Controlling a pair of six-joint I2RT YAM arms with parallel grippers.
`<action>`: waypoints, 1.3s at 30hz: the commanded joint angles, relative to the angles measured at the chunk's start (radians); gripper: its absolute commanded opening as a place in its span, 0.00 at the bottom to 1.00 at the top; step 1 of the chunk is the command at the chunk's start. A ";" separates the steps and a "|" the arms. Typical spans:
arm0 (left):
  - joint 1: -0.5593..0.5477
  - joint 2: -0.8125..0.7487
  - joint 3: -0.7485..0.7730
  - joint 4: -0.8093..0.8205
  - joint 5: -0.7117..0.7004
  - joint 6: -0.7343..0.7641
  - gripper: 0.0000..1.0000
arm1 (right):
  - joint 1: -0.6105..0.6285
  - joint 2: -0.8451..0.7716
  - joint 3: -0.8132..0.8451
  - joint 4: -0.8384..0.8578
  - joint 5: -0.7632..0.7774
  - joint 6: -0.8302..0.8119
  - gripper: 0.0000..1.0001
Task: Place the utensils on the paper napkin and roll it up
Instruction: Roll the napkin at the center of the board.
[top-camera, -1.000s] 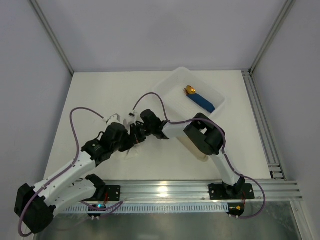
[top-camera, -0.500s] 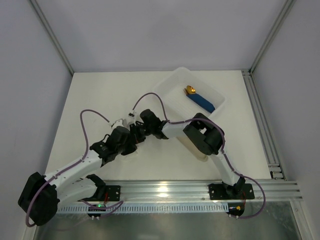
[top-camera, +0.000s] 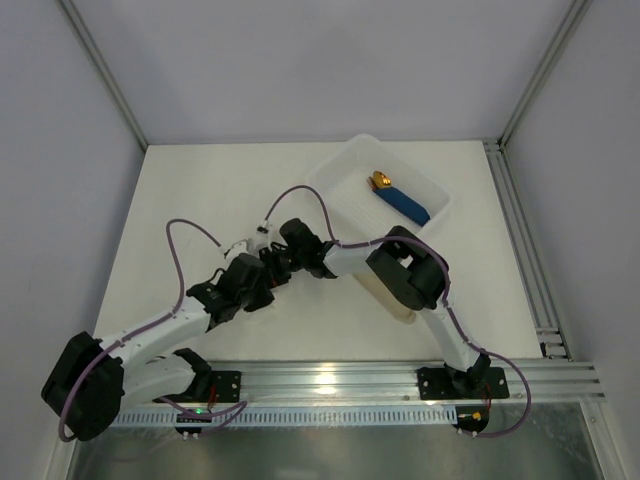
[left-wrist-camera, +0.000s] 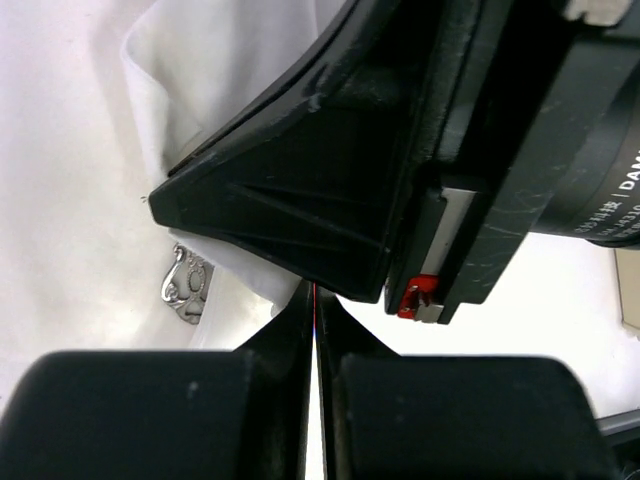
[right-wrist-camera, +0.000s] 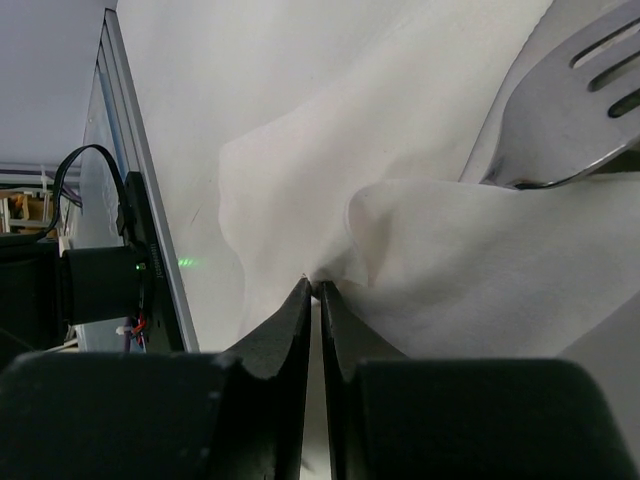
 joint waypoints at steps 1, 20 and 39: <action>0.002 -0.047 -0.022 -0.035 -0.065 -0.035 0.00 | 0.010 0.001 0.010 -0.054 0.003 -0.036 0.13; 0.001 -0.034 -0.079 -0.023 -0.047 -0.072 0.00 | -0.075 -0.216 -0.042 -0.123 0.064 -0.070 0.33; 0.001 -0.073 -0.092 -0.039 -0.044 -0.108 0.00 | -0.076 -0.121 -0.224 0.326 -0.209 0.159 0.07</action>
